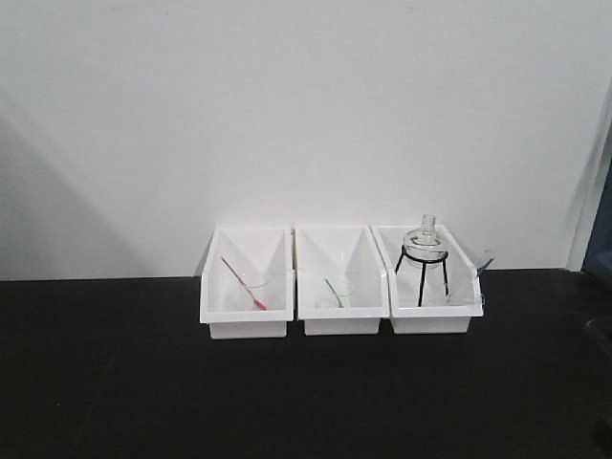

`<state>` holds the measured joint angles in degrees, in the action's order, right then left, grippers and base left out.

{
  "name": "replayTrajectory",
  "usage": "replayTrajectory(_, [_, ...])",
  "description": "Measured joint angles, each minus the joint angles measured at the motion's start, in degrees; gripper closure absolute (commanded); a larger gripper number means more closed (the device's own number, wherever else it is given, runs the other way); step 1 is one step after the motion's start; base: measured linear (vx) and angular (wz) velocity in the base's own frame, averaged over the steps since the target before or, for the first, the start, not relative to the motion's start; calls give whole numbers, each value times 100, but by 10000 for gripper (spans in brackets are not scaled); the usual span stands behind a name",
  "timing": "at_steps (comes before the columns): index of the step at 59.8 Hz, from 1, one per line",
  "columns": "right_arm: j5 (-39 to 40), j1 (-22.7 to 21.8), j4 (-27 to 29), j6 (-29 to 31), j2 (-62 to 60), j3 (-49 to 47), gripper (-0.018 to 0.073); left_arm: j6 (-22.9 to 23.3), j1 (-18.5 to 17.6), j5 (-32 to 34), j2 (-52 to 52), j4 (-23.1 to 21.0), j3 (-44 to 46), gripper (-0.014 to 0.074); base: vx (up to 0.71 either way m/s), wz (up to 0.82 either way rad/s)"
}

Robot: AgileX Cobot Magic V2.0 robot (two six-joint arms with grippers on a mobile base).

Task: Grab transparent chemical and place on left bench

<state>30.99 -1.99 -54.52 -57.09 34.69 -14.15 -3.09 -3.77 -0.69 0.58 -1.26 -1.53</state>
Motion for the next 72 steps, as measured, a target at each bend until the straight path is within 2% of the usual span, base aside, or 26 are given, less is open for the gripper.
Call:
replayTrajectory(5, [792, 0, -144, 0, 746, -275, 561, 0, 0, 0, 0, 0, 0, 600, 0, 0])
replayTrajectory(19, [2611, 0, -1059, 0, 2736, -989, 561, 0, 0, 0, 0, 0, 0, 600, 0, 0])
replayTrajectory(32, [3423, 0, -1270, 77, 4157, -1393, 561, 0, 0, 0, 0, 0, 0, 600, 0, 0])
replayTrajectory(46, [3473, 103, -1201, 461, 5204, -1688, 538, 0, 0, 0, 0, 0, 0, 600, 0, 0])
replayTrajectory(55, [3473, 562, -997, 996, 5615, -1721, 449, 0, 0, 0, 0, 0, 0, 600, 0, 0])
replayTrajectory(62, [3473, 909, -754, 1365, 5788, -1725, 339, 0, 0, 0, 0, 0, 0, 600, 0, 0])
replayTrajectory(72, [3473, 1061, -577, 1495, 5835, -1725, 181, 0, 0, 0, 0, 0, 0, 600, 0, 0])
